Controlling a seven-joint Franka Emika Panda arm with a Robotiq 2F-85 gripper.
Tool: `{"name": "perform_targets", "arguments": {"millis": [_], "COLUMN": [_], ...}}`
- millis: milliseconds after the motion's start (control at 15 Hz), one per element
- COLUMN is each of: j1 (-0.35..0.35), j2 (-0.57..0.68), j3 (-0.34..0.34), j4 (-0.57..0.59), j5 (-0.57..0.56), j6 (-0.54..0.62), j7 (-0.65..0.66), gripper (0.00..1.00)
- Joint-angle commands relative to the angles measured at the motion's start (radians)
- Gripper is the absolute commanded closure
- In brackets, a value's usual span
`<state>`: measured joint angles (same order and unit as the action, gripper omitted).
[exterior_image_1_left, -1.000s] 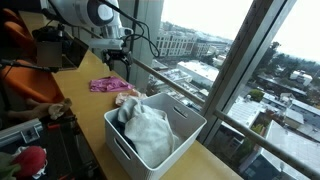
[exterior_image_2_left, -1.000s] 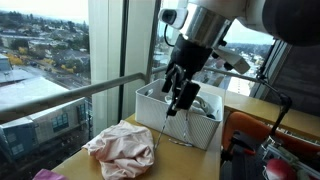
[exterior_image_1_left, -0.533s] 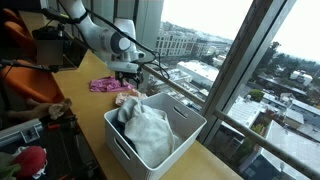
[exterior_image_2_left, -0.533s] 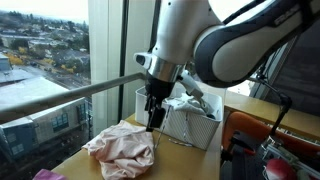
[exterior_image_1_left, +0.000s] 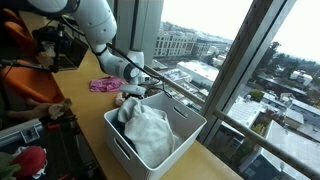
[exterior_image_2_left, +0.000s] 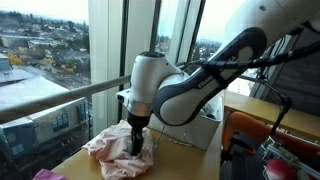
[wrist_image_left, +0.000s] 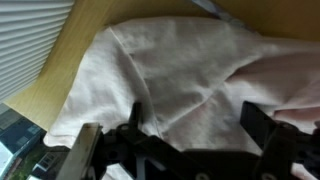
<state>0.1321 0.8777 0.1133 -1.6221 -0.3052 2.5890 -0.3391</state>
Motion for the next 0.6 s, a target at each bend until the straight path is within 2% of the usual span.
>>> {"name": "perform_targets", "arguments": {"millis": [0,67,133,267,533], "j1": [-0.01,-0.012,-0.015,-0.016,-0.009], "j2": [0.175,0.206,0.225,0.214,0.128], "j3": [0.011,0.01,0.01,0.01,0.006], "j4": [0.179,0.199,0.215,0.217,0.127], "j5": [0.021,0.022,0.024,0.035,0.03], "j6": [-0.042,-0.046,-0.053,-0.095,-0.117], "j7": [-0.056,-0.061,-0.062,-0.063,-0.046], "gripper": [0.0,0.0,0.25,0.32,0.64]}}
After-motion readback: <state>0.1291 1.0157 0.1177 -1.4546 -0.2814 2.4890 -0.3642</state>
